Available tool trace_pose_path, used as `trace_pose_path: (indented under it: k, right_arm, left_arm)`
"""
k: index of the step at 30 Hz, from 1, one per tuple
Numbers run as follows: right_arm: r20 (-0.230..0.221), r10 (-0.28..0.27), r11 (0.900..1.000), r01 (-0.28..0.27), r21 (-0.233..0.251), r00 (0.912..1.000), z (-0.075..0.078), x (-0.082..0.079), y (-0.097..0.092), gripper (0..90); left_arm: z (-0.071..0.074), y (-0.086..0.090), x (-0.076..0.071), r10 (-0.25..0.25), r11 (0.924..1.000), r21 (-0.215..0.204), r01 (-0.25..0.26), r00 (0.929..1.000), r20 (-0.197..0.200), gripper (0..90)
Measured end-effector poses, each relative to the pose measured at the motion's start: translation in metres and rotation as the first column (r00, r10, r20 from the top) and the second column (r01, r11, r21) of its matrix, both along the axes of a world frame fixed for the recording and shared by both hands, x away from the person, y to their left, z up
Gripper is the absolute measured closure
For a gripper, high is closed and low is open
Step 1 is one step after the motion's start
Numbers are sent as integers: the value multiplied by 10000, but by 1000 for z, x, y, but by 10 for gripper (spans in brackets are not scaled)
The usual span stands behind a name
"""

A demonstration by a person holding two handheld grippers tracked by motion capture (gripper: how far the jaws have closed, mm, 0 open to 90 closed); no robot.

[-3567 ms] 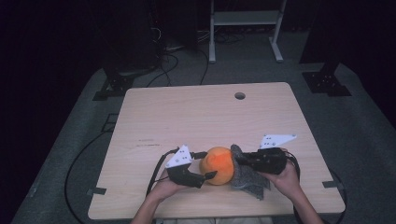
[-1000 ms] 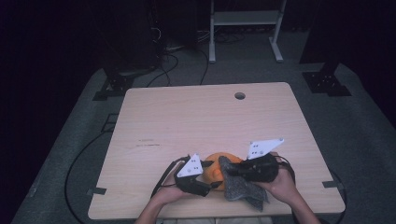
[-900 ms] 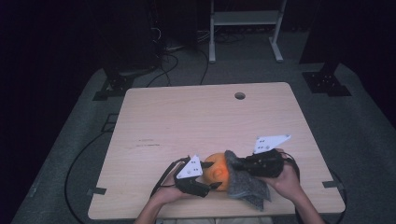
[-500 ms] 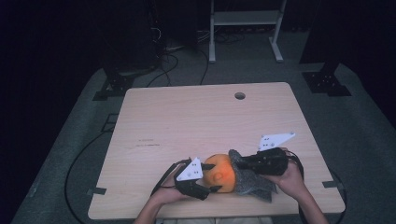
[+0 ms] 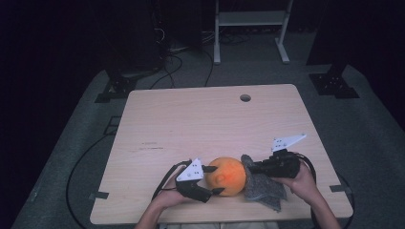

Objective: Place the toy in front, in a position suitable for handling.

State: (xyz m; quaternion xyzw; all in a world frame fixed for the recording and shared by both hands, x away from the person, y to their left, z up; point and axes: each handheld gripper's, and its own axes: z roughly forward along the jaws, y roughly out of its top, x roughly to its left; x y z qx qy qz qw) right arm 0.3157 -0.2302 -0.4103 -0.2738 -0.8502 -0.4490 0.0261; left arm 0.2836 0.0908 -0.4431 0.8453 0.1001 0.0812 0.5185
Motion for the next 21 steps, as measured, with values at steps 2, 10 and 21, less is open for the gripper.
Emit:
trace_pose_path:
  k: [2,10,21]
  right_arm:
    - [88,-47,9999,46,128,10000,2,-1,-2,792]
    - [527,512,9980,-530,334,9973,13,-6,14,791]
    - [829,817,9953,-857,455,9932,23,-12,17,790]
  left_arm:
    - [0,-3,-2,-110,9999,131,108,9998,145,289]
    - [0,-2,-2,-96,9999,121,93,9996,260,290]
    - [0,-8,-6,-282,9990,347,263,9981,543,292]
